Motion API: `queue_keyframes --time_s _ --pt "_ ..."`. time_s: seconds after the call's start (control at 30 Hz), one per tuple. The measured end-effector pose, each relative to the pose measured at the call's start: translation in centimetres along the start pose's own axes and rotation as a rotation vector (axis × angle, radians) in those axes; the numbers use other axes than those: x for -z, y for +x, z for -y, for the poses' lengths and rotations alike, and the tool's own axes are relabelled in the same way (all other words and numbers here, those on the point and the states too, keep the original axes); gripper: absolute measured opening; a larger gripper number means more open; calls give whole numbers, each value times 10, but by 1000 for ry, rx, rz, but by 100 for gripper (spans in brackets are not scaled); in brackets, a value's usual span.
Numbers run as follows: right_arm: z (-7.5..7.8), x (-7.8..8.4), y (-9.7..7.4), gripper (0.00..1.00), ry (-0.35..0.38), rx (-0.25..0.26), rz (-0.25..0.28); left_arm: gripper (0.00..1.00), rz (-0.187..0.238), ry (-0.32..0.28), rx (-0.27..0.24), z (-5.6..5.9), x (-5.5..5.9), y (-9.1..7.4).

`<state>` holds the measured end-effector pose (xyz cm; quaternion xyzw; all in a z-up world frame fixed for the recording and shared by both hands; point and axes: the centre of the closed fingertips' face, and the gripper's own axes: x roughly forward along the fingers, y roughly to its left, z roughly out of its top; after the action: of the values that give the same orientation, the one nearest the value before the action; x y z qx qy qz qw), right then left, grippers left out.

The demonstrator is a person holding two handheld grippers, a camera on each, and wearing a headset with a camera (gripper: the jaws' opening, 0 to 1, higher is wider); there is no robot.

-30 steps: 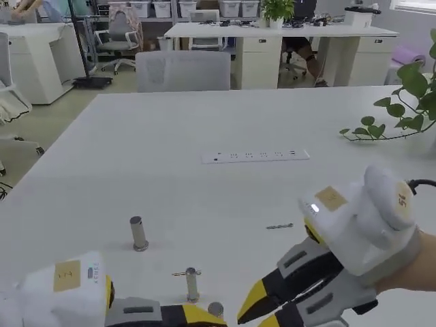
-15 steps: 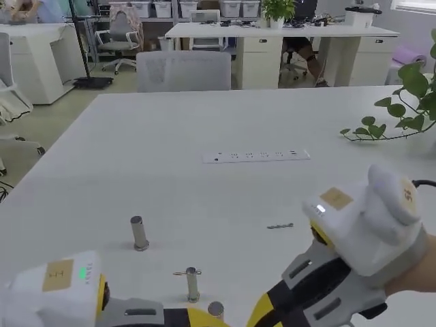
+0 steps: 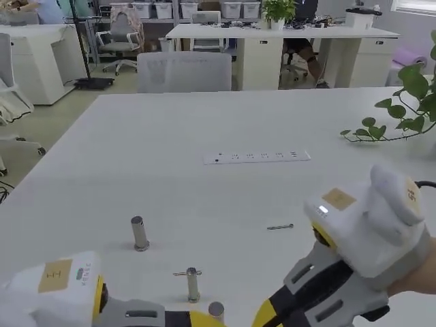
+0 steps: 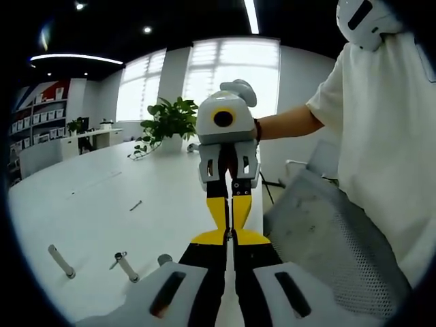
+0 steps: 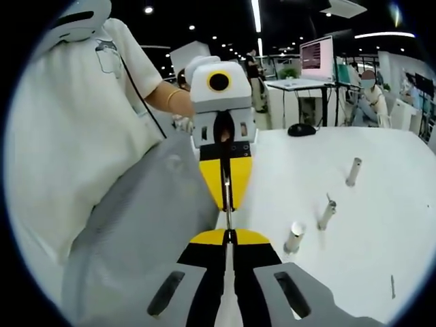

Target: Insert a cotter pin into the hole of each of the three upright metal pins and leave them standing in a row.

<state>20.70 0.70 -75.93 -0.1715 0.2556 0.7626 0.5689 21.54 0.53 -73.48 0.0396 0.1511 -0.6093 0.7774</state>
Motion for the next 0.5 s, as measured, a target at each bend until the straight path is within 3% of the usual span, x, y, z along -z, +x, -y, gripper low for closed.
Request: queue_keyframes --time_s 0.33,0.5 --pt "6 2 -1 3 -26 39 -59 3 -17 -5 -49 -7 4 -1" --pt "10 6 -5 3 9 66 -90 12 -12 -10 -81 -11 7 -3"
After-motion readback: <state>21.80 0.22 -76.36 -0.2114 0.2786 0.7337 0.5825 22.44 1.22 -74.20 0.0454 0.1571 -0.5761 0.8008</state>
